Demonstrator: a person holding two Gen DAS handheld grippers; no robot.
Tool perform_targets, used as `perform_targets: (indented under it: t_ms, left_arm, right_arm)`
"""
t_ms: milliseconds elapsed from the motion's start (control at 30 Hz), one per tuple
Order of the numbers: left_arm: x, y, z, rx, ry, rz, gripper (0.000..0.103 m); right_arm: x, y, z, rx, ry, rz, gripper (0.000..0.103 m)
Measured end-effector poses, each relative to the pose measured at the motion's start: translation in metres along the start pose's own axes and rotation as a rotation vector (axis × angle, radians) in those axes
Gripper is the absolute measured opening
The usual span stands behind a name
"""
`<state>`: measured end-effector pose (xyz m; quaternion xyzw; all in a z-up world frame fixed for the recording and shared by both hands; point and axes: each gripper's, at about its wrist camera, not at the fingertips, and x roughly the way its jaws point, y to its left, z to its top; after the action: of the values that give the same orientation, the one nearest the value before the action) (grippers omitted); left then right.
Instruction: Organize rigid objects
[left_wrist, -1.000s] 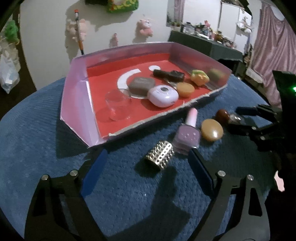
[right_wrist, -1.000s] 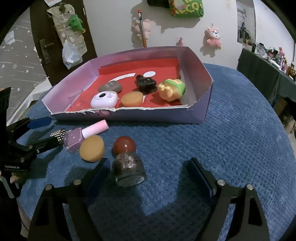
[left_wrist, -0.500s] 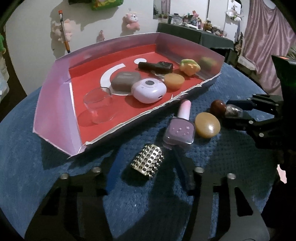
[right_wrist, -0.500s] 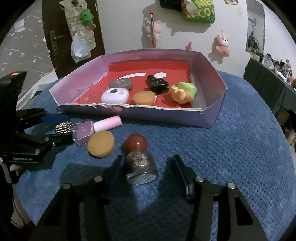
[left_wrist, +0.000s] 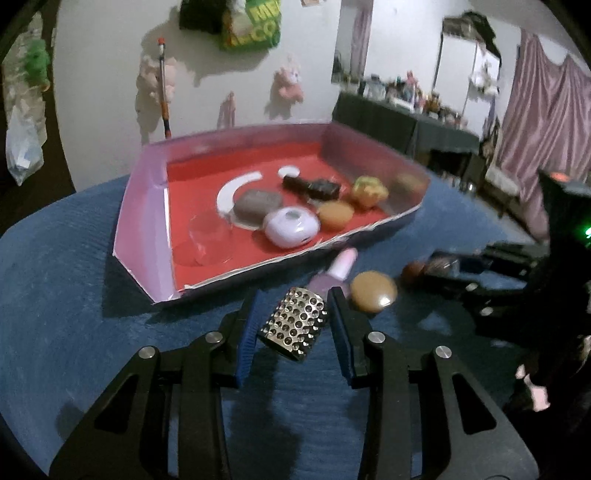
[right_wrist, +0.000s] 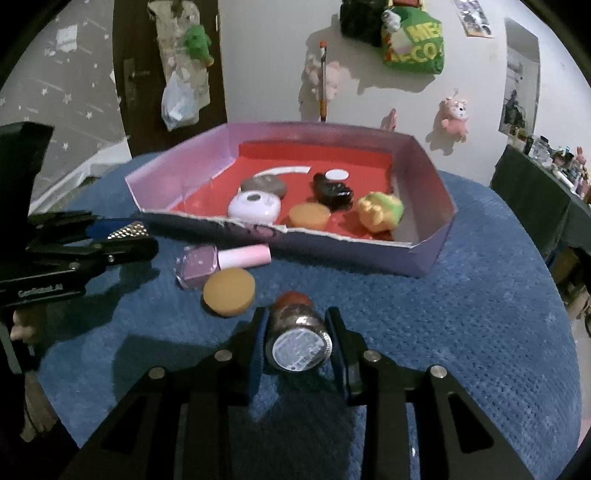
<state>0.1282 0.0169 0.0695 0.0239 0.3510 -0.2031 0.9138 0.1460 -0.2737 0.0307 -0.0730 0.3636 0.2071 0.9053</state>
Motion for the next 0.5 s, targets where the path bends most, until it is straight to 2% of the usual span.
perform_targets:
  t_ms: [167,500]
  left_arm:
    - [-0.006,-0.011,-0.007,-0.020,-0.014,0.004,0.034]
    - [0.011,-0.019,-0.034,-0.040,0.085,0.018,0.034]
  right_arm:
    - [-0.007,0.002,-0.003,-0.016,-0.002,0.008,0.033]
    - [-0.009,-0.001,-0.025,-0.012,0.045,0.029,0.033]
